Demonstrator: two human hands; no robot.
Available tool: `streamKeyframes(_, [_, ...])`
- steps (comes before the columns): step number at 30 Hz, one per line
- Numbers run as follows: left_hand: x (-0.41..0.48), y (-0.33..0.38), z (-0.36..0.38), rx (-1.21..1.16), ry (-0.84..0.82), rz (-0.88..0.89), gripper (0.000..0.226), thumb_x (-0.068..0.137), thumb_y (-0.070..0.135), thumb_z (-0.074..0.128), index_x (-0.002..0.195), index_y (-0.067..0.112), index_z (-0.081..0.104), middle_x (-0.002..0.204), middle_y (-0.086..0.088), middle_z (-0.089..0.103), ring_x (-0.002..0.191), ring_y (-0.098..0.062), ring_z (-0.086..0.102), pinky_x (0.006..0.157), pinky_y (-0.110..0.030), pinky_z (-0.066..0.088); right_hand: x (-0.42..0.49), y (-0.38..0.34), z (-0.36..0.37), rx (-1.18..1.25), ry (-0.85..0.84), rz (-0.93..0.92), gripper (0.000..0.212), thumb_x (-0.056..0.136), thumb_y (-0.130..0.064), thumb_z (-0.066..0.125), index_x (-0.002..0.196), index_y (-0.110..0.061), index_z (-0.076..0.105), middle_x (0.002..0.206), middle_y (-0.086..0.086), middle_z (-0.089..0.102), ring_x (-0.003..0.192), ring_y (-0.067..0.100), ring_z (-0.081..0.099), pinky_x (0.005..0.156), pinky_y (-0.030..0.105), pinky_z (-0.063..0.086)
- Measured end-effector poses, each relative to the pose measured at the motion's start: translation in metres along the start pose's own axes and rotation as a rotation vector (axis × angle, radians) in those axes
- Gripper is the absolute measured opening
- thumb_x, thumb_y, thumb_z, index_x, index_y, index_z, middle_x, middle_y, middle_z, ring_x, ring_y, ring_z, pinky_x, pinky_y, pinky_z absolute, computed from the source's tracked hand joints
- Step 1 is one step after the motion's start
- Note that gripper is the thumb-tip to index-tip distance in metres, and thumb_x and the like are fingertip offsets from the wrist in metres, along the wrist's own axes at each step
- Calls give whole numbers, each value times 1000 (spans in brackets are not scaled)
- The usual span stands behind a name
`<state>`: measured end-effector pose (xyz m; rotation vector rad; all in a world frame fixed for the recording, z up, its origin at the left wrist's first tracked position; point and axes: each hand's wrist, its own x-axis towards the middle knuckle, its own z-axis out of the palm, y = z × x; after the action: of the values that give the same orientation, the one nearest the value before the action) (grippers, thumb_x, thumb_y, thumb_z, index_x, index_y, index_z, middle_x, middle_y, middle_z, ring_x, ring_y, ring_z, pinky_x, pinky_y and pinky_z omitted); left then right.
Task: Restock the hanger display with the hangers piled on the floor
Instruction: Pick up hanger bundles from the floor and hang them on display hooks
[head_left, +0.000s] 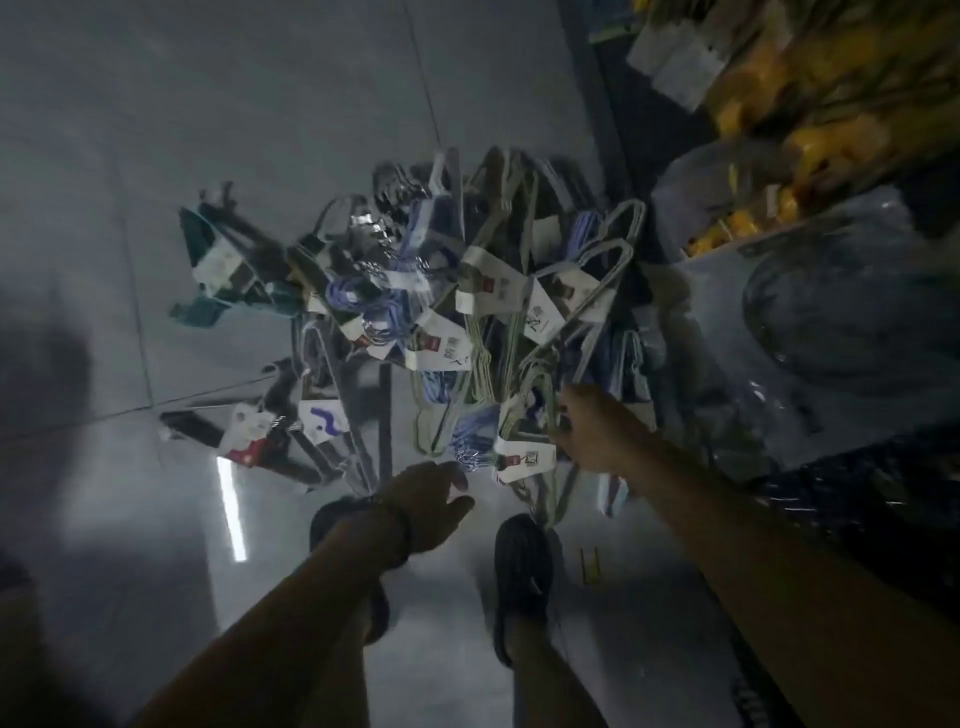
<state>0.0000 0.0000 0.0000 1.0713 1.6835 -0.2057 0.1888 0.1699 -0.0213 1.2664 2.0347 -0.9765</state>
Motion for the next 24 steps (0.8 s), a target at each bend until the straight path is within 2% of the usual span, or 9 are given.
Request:
streamKeyframes(3, [79,-23,16,40,-34,-27,40,105,41,52,140,21,55,142,-9,56,128,-28,57,107,-41,49,77,14,30,-21,108,61,63,97,-18,68,151,-2,38,145,22,48,128,38,54,98,39,49])
streamKeyframes(6, [129,-42,33,-9,7,-25,41,105,40,53,142,21,53,144,-12,52,131,-32,54,109,-42,47,130,20,59,-116,187,91,77,94,-13,71,158,-11,29,159,20,37,143,40,42,110,47,44])
streamKeyframes(9, [148,-60,53,-108,147,-18,38,102,38,58,138,27,56,142,-10,47,130,-34,50,109,-45,45,153,29,89,-228,283,117,76,90,-18,73,154,-21,32,156,19,40,135,42,49,96,52,54])
streamKeyframes(12, [151,-73,65,-197,210,-34,29,100,38,60,128,33,59,136,-7,50,125,-32,52,105,-46,47,158,27,102,-195,436,98,62,89,-12,71,142,-21,40,137,20,55,117,43,61,78,49,60])
streamKeyframes(16, [151,-86,65,-160,147,3,29,99,38,62,127,33,59,136,-5,52,129,-28,53,107,-48,48,141,28,106,-191,392,43,57,91,-9,67,139,-21,38,132,26,56,113,45,61,78,54,61])
streamKeyframes(17, [150,-87,62,-164,125,12,33,97,39,64,129,32,58,137,-5,51,129,-27,53,107,-46,48,133,30,107,-166,364,18,56,92,-9,64,138,-22,36,127,27,58,109,46,62,79,56,60])
streamKeyframes(19, [145,-87,55,-253,95,8,47,91,43,73,133,32,55,137,-3,50,126,-25,54,105,-41,48,113,32,101,-141,288,-32,46,95,-9,60,136,-16,39,113,22,62,101,41,65,79,45,57])
streamKeyframes(22, [133,-83,52,-346,49,3,74,78,49,86,139,34,48,142,-2,46,130,-26,52,107,-44,48,86,28,70,-69,195,-7,31,100,-8,56,130,-6,48,93,11,59,88,32,65,64,29,42])
streamKeyframes(24, [122,-83,57,-348,30,-18,94,71,51,90,148,34,39,149,-2,39,136,-27,49,110,-48,47,75,29,46,1,185,24,29,102,-6,53,130,-7,50,90,8,60,86,30,67,62,30,43])
